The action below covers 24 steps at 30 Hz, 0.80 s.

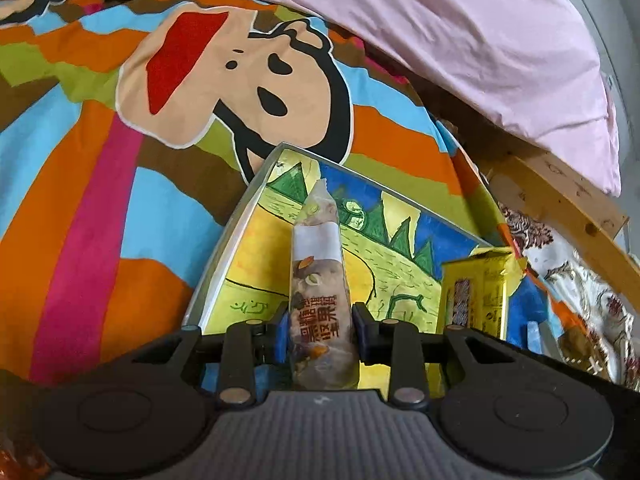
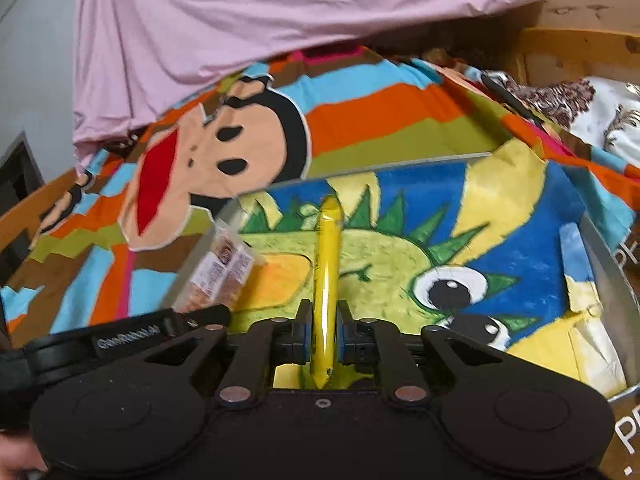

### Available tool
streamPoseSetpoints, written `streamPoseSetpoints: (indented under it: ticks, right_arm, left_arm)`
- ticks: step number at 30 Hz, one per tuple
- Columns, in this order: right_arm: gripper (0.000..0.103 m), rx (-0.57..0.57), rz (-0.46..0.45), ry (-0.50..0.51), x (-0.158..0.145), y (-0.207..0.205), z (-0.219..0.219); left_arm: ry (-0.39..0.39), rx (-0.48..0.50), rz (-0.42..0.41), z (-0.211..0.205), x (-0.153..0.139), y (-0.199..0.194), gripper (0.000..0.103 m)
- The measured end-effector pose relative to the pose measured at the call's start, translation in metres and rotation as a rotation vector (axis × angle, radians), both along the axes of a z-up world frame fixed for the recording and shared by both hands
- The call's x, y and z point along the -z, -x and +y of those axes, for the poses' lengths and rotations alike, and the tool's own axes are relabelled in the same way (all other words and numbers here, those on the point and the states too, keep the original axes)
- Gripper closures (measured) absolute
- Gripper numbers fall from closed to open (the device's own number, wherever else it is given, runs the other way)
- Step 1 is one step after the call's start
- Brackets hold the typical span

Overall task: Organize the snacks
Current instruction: 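Lift both snacks and carry them over the metal tray, right tool releasing the yellow bar, then lower the nut packet into the tray and open the left tool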

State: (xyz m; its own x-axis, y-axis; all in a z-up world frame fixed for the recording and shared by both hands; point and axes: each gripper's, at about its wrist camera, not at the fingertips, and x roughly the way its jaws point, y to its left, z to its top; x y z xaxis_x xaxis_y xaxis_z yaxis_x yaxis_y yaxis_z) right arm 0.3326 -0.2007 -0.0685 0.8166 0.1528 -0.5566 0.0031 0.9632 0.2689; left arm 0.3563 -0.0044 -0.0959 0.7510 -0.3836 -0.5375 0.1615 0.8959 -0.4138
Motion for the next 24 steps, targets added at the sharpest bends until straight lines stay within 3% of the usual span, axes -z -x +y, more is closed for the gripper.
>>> streamPoseSetpoints:
  ticks: [5,7,8,9,11,20,22,24]
  right_arm:
    - [0.078,0.058,0.039,0.076,0.001,0.001,-0.003]
    - [0.067,0.077,0.039,0.074,-0.002,0.002,-0.008]
    - [0.065,0.088,0.035,0.077,-0.004,0.003,-0.01]
    - [0.062,0.097,0.028,0.082,-0.007,0.004,-0.012]
    - [0.055,0.115,0.015,0.095,-0.014,0.008,-0.016]
    - [0.012,0.153,-0.1,0.114,-0.056,0.05,-0.024]
    - [0.002,0.145,-0.138,0.131,-0.067,0.064,-0.023]
    - [0.001,0.134,-0.186,0.157,-0.079,0.081,-0.021]
  left_arm:
    - [-0.008,-0.009,0.016,0.0,-0.003,-0.002,0.063]
    - [-0.01,-0.011,0.008,-0.001,-0.006,0.0,0.052]
    - [-0.018,-0.023,0.0,-0.001,-0.009,0.002,0.038]
    - [-0.022,-0.033,-0.016,-0.001,-0.012,0.004,0.031]
    - [-0.016,-0.036,-0.032,0.0,-0.019,0.008,0.029]
    - [-0.008,-0.075,-0.1,0.003,-0.058,0.037,0.004]
    - [-0.009,-0.093,-0.123,0.005,-0.07,0.051,0.002]
    - [-0.018,-0.111,-0.146,0.007,-0.08,0.065,0.001]
